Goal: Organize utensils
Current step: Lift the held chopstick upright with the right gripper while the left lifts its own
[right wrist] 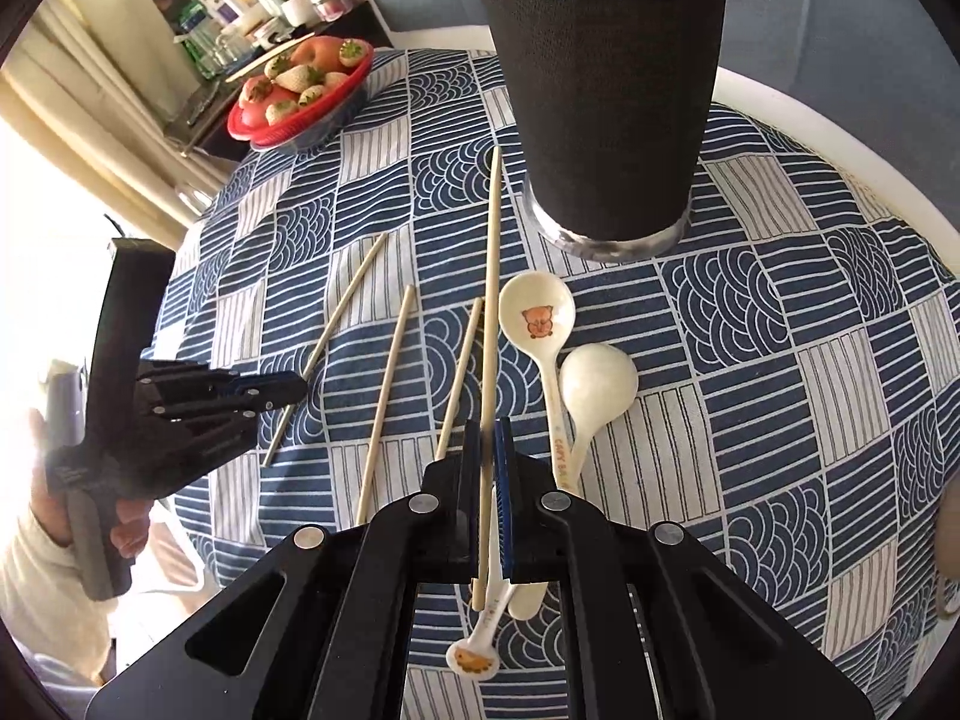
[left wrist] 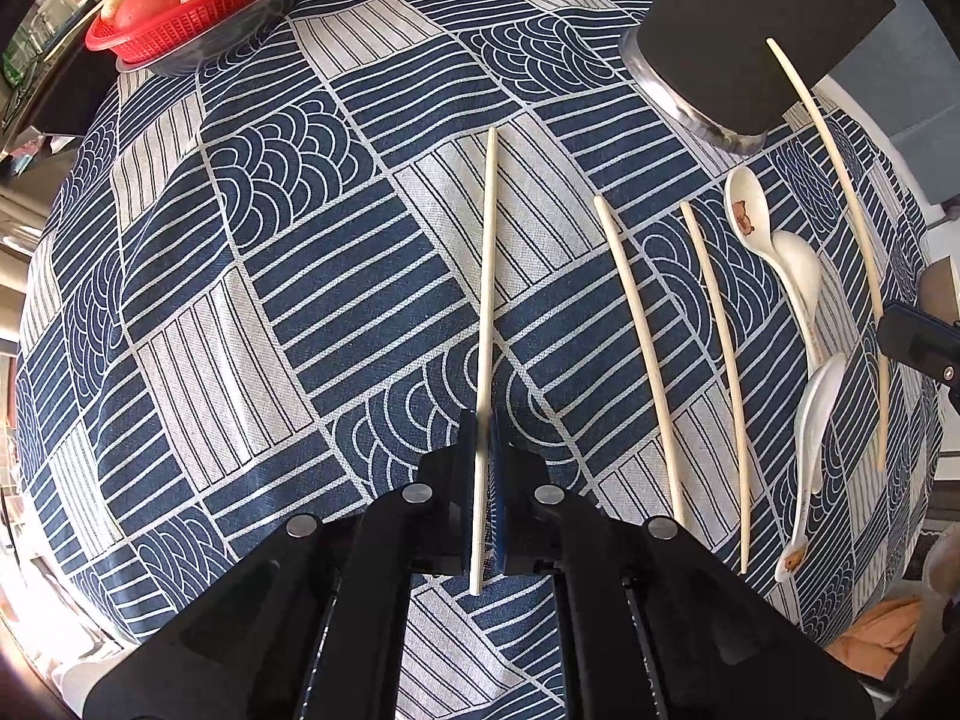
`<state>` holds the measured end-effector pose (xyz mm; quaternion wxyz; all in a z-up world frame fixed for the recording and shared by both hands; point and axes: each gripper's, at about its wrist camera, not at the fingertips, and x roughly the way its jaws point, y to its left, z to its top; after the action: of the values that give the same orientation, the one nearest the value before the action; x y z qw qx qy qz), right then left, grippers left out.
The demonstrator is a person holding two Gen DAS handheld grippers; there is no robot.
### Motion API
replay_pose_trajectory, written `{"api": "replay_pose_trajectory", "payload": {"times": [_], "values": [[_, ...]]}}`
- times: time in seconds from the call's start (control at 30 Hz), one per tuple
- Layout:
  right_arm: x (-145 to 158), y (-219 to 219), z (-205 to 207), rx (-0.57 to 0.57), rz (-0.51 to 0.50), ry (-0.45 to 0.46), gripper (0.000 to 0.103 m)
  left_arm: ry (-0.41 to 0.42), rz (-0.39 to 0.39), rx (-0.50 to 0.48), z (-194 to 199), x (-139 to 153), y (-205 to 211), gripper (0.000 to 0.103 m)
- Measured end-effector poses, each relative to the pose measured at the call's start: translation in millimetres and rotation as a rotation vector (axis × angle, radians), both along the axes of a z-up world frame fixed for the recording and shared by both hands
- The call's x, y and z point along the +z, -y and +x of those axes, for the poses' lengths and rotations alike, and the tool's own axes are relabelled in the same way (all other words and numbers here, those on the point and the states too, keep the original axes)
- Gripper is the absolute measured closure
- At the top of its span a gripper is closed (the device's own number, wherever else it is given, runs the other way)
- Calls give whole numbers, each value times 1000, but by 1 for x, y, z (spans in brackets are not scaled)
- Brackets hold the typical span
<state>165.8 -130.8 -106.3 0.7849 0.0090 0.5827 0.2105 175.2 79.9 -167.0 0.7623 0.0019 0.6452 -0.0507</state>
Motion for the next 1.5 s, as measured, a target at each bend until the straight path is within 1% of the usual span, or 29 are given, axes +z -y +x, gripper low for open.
{"api": "replay_pose_trajectory", "payload": {"times": [0.1,0.2,0.27,0.4,0.53,0.67,0.77,0.83,0.9,0.97,1.07,1.17,1.33,1.5], "values": [[6,2,-1,-3,8,12,99,-7,16,-5,4,2,6,98],[13,3,-3,-1,7,32,99,-1,54,-13,-5,6,7,98],[18,3,-4,-1,6,48,99,1,55,-11,-12,12,3,98],[31,3,-7,-2,20,79,99,26,111,-16,-23,24,-1,98],[44,3,-11,2,22,115,99,37,138,-13,-26,35,1,98],[62,5,-15,-4,19,162,99,68,134,-9,-33,55,8,98],[75,8,-19,-10,22,198,99,91,92,17,-36,74,10,98],[83,10,-23,-11,11,223,99,123,92,14,-35,87,14,98],[89,14,-25,-12,5,242,99,139,65,14,-34,96,17,98],[94,18,-28,-18,1,260,99,168,77,5,-32,104,20,98],[101,27,-29,-34,3,279,99,202,75,0,-23,112,19,98],[109,34,-29,-45,5,298,99,234,78,-4,-22,128,23,98],[123,42,-22,-62,2,335,98,286,92,-13,-15,153,28,98],[132,49,-13,-71,0,373,98,321,85,-27,-2,168,34,98]]}}
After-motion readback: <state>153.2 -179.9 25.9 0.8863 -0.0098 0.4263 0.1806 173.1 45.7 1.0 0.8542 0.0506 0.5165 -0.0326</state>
